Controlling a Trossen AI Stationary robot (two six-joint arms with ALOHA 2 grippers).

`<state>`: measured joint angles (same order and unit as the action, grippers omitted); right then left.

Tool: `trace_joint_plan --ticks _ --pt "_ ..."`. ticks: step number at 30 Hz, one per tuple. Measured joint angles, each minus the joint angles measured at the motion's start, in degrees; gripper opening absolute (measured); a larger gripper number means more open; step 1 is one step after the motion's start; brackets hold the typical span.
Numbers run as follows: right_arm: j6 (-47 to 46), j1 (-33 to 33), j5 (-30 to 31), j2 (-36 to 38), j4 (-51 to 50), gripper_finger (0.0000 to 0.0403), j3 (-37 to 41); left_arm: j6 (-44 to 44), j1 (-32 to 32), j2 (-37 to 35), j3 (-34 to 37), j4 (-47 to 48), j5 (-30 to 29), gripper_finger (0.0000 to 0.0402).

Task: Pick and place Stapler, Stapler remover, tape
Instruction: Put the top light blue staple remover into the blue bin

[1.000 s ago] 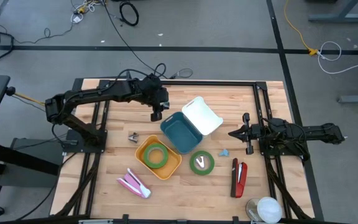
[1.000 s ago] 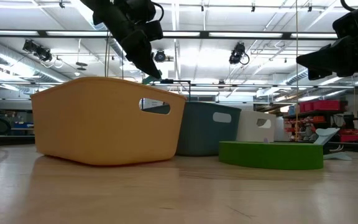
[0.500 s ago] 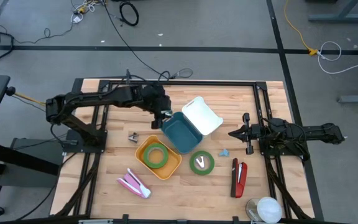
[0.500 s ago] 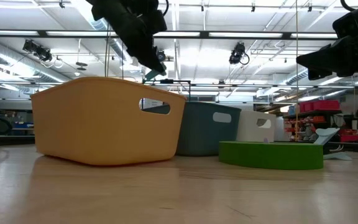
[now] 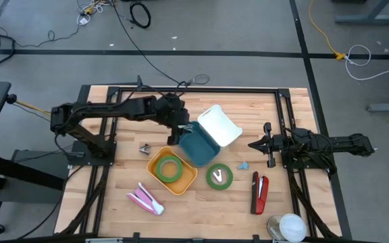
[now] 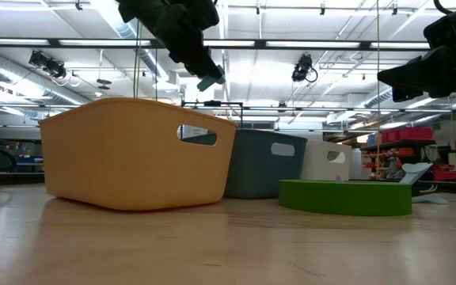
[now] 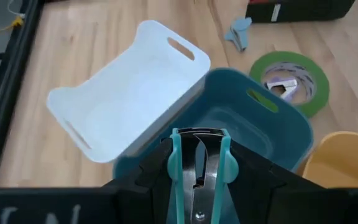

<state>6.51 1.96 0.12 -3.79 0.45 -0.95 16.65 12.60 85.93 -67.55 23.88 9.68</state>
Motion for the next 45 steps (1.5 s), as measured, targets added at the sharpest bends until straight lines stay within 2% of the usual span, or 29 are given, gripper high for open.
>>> trace_joint_plan --ticks 7,20,45 --pt "0.0 0.0 0.0 0.0 0.0 0.0013 0.0 0.0 0.0 3.6 0.0 0.0 3.2 0.0140" --pt "0.0 0.0 0.0 0.0 0.0 0.0013 0.0 0.4 0.0 10.6 0.0 0.0 3.7 0.0140" --pt "0.0 0.0 0.0 0.0 0.0 0.0013 0.0 -1.0 0.1 11.1 0.0 -0.1 3.7 0.0140"
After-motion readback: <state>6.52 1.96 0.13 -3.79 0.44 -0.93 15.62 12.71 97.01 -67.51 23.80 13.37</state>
